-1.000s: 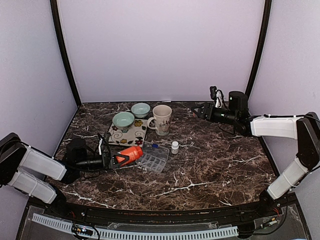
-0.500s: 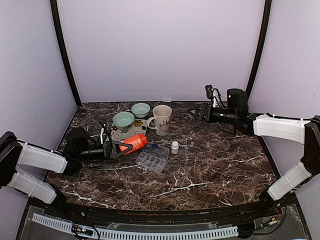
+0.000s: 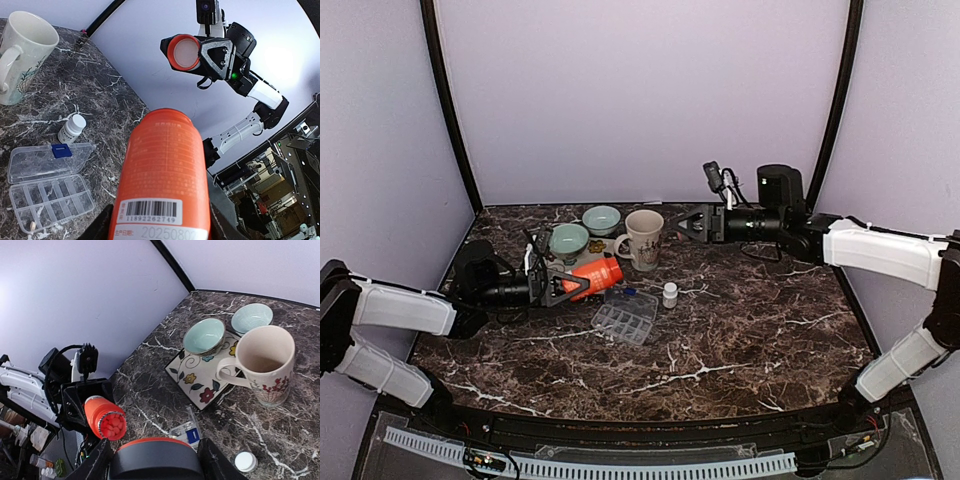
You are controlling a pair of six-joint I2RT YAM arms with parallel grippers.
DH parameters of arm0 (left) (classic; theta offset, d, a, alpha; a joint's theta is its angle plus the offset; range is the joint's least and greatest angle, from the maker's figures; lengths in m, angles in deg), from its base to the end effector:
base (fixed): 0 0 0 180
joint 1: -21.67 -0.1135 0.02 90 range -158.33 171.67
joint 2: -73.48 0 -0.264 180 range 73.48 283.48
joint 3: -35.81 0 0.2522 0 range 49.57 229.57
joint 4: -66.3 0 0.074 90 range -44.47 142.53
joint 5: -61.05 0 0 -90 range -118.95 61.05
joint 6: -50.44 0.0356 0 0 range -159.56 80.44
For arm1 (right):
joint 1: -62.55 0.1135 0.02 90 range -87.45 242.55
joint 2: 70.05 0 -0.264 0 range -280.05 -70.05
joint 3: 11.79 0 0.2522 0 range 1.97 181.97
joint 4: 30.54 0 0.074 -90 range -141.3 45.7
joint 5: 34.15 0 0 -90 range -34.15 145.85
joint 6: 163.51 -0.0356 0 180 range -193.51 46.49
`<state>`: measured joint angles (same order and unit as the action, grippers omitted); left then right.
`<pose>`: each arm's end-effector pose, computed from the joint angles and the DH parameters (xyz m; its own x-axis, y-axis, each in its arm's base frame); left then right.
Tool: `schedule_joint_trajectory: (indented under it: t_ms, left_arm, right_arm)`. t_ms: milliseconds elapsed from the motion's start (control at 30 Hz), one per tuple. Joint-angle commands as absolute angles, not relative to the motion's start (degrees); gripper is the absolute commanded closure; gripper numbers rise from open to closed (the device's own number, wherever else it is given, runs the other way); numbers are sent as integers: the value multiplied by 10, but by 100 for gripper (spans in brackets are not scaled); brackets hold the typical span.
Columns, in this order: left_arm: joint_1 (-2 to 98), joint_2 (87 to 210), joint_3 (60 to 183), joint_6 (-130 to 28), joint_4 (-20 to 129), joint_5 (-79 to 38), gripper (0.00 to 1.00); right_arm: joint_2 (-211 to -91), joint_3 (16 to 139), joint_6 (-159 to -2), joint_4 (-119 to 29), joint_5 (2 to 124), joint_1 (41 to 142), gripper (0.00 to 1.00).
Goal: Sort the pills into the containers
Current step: Screw the lid of the pill bottle onto the pill bottle.
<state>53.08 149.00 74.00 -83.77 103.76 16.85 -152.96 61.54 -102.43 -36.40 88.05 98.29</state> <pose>0.2029 -0.1538 0.2164 -0.6786 -0.1552 -0.7179 0.7004 0.1579 -0.6961 0.2620 0.2119 0.3058 -0.6298 0.0509 -0.7751 -0.6931 0.4138 0.5903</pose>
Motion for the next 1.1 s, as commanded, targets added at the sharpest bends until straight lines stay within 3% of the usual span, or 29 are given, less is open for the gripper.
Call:
schedule_joint_trajectory:
  t_ms: [0,1067]
  left_arm:
    - [534,1469,762,-848,1047,191,93]
    - [534,1537,875,-877,1039,279,93]
  right_arm:
    - [-1523,654,-1007,-387,909,1014,58]
    - [-1590,745,-973,-434,956,1084,59]
